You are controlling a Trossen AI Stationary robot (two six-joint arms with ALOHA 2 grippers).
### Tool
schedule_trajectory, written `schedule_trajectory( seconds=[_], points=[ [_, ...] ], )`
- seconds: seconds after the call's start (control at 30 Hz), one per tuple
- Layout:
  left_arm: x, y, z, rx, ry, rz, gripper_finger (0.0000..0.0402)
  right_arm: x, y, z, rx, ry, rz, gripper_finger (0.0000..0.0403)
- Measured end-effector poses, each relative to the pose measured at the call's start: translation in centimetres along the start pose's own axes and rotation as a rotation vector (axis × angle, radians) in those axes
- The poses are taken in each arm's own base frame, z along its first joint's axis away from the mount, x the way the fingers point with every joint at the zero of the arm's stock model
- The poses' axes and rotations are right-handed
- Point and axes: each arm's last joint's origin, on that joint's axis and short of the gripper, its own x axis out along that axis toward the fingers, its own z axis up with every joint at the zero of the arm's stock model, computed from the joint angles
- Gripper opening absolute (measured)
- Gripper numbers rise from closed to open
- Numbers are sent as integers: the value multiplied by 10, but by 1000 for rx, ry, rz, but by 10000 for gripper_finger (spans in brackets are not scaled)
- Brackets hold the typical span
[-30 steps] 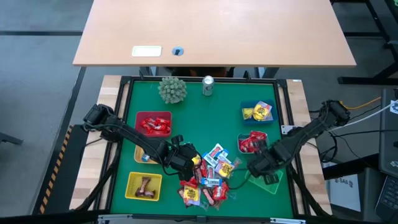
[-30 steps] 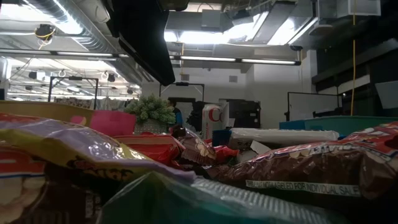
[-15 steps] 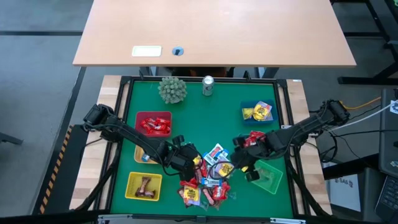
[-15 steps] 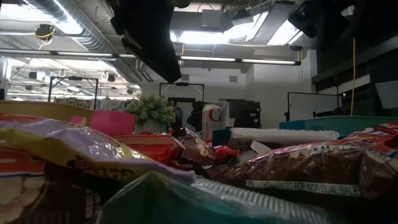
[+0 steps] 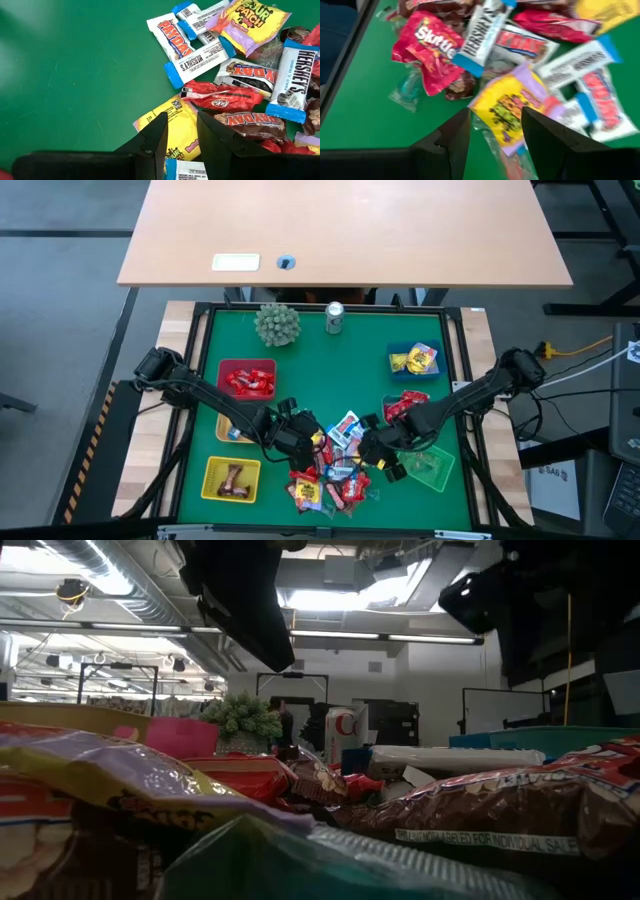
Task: Sort candy
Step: Put the yellow candy into the dark blue bin
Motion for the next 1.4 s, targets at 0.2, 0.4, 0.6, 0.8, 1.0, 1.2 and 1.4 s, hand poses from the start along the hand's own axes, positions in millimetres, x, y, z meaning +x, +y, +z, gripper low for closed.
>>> schedule_trajectory(
  seconds=[0.2,0.4,0.6,0.8,1.0,1.2,1.4],
  points=[
    [0,0,0,0,-1,-1,92,21,-1,0,-21,47,21,177],
    [0,0,0,-1,-2,-2,92,35,-1,-3,-59,88,55,177],
    [0,0,0,-2,-4,-3,92,42,-1,-1,-93,80,53,177],
    [0,-1,1,-4,-8,-6,92,43,9,0,-221,59,43,177],
    [0,-1,1,-6,-11,-8,92,56,14,-3,-261,101,0,177],
    [0,-1,1,-7,-11,-9,92,70,11,-7,-255,148,-37,177],
    [0,-1,1,-7,-11,-9,92,70,11,-7,-249,149,-37,177]
  ],
)
